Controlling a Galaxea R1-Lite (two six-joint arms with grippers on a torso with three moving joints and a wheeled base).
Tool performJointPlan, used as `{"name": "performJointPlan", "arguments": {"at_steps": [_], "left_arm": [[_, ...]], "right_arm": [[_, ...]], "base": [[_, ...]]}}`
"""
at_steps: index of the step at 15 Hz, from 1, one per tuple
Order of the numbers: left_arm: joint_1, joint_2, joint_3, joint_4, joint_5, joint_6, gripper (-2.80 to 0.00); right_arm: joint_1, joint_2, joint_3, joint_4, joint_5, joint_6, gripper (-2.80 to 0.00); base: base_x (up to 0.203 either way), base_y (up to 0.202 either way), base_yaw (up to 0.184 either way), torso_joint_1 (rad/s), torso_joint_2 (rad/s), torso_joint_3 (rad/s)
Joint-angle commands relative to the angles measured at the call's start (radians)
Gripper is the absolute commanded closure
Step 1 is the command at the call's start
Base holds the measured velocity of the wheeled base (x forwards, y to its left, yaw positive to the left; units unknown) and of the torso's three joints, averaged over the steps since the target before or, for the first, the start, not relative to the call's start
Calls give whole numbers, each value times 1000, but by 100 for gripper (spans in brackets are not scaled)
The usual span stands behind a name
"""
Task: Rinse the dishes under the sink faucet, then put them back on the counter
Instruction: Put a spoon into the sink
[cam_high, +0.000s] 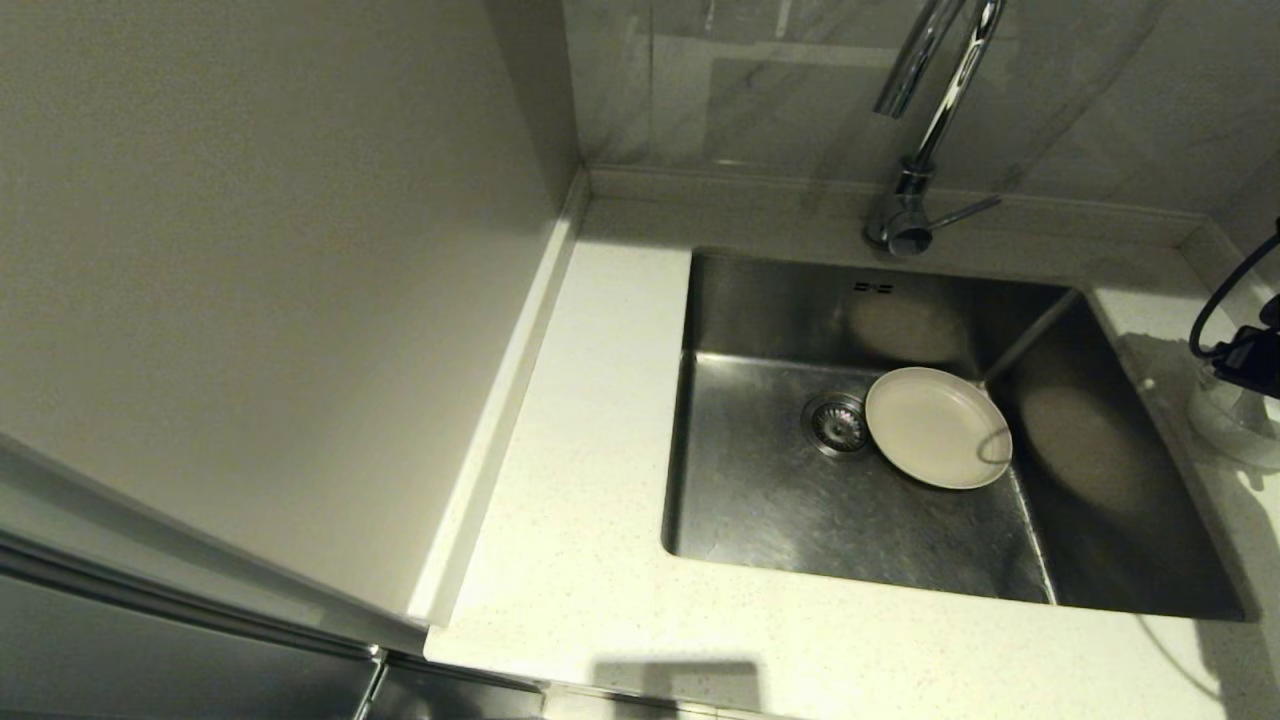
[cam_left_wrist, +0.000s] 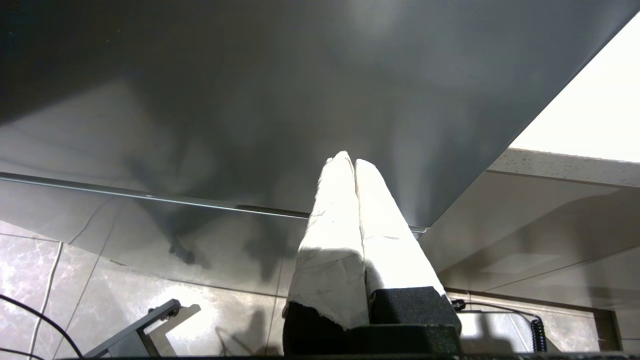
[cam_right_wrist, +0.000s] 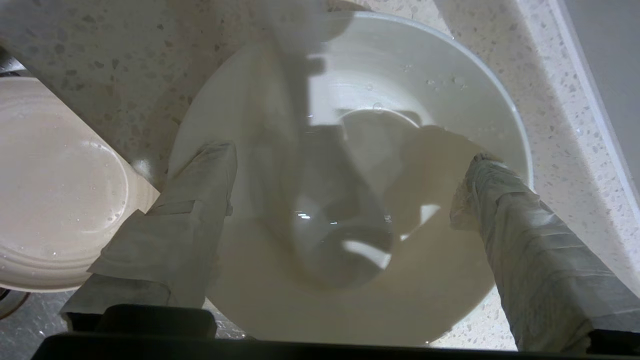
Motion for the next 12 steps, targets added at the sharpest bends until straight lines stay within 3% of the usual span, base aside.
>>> {"name": "performJointPlan", "arguments": {"at_steps": [1,9,10,12], "left_arm": [[0,-3,0,-1,0,-1,0],[0,-3,0,-1,0,-1,0],[0,-3,0,-1,0,-1,0],[0,-3,0,-1,0,-1,0]], "right_arm": [[0,13,0,3,13,3,-280],[-41,20,3,-57,122,36,-280],[-45,20,4,-57,131,36,0],[-59,15,12,-57,139,37,0]], "base": [[0,0,0,0,0,0],[0,0,0,0,0,0],[0,0,0,0,0,0],[0,0,0,0,0,0]]}}
